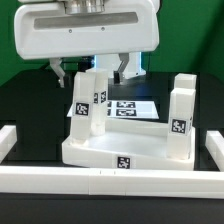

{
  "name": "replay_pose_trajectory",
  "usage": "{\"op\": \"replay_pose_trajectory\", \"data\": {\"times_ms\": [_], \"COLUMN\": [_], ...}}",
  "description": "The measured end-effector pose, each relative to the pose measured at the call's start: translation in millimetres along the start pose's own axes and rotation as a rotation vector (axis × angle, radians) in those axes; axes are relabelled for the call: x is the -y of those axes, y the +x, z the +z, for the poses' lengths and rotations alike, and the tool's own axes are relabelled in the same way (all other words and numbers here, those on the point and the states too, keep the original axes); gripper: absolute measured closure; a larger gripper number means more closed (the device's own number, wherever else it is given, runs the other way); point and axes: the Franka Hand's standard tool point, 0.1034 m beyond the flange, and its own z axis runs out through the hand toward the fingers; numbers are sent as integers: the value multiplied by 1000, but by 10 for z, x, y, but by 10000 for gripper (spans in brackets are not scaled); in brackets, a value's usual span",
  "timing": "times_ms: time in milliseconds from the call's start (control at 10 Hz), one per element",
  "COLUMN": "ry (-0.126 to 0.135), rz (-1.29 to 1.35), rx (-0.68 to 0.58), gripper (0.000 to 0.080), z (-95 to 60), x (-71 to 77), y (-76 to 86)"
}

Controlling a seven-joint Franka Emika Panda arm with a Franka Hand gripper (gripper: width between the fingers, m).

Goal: Assemble desk

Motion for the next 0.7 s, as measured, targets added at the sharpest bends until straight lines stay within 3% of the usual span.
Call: {"op": "replay_pose_trajectory", "data": {"times_ms": [300, 400, 600, 700], "ry": [2, -7, -61, -59], "rz": [-1, -20, -101, -109], "rx": [3, 5, 6, 8], "gripper": [150, 150, 150, 150], "z": [16, 22, 24, 35], "x": [9, 1, -32, -50], "y": [-10, -12, 7, -1]}}
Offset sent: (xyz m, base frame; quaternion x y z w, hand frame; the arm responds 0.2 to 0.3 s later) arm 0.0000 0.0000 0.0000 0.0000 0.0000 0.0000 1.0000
